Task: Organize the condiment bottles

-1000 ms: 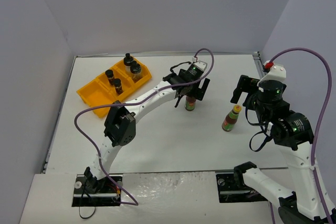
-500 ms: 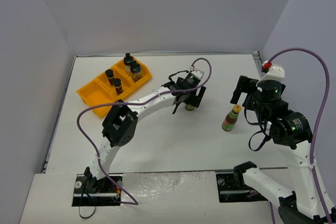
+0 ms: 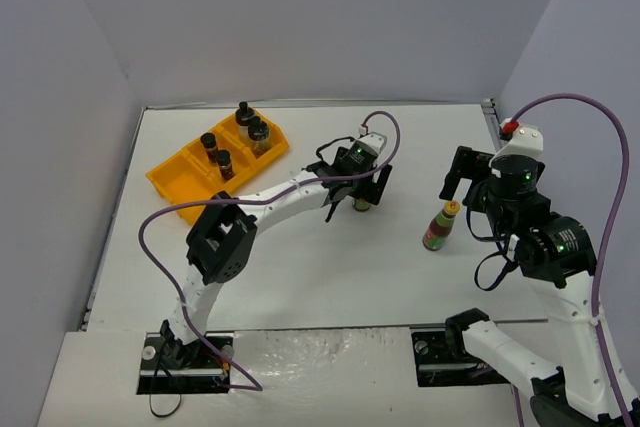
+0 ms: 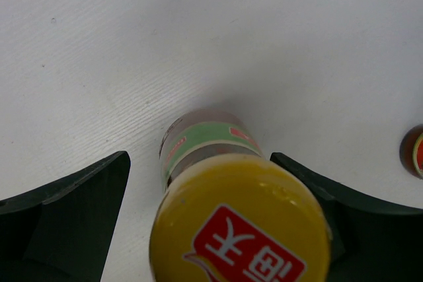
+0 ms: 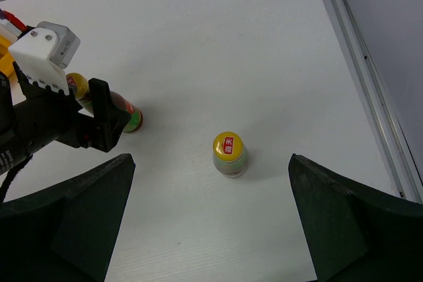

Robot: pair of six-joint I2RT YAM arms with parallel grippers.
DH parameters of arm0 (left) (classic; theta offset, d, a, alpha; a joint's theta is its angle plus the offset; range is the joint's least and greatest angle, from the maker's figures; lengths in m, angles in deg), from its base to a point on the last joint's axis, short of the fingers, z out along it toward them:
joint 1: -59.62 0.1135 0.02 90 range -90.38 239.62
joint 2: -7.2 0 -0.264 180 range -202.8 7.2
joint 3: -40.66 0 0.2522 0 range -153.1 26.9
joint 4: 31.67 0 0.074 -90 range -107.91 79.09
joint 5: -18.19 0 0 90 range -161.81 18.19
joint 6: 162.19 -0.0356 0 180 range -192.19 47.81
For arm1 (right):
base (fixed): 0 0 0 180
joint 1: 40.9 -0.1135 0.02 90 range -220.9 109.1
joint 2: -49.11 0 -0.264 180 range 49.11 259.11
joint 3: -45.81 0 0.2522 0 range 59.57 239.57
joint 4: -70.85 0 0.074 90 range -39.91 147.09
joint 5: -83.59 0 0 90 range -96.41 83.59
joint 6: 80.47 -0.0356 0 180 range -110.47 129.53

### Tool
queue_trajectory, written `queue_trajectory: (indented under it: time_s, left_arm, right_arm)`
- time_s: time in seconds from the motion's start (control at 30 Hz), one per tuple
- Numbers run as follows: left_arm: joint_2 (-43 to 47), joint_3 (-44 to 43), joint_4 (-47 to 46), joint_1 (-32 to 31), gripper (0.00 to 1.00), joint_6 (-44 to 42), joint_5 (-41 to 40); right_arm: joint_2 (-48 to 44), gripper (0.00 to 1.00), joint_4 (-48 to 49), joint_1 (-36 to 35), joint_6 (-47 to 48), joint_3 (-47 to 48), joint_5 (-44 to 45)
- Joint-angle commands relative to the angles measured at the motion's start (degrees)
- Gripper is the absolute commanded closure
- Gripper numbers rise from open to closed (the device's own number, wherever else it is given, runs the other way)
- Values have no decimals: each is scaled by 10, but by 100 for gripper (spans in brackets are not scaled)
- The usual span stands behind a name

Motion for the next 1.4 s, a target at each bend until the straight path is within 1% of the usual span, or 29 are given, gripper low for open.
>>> queue_trajectory:
  time_s: [0.0, 0.17, 0.47, 0.63, 1.0, 1.1, 1.37]
  left_arm:
    - [72, -6, -57, -2, 17, -10, 2]
    - [86, 10, -80, -5, 17, -17, 9]
    - [82, 11, -86, -6, 17, -23, 19]
    - [82, 21, -96, -6, 20, -27, 17]
    - [81, 47, -133, -8, 29, -43, 23]
    - [87, 59, -152, -8, 29, -45, 23]
    - [88, 60, -161, -8, 29, -53, 26]
  right_arm:
    - [2, 0, 21, 4, 8, -3, 10]
    - [2, 0, 21, 4, 9, -3, 8]
    - [-1, 0, 19, 3, 7, -2, 9]
    - [-2, 0, 19, 4, 9, -2, 8]
    - [-3, 0, 20, 4, 13, -9, 10]
    - [-3, 0, 20, 4, 15, -9, 11]
    - [0, 0, 21, 4, 16, -6, 8]
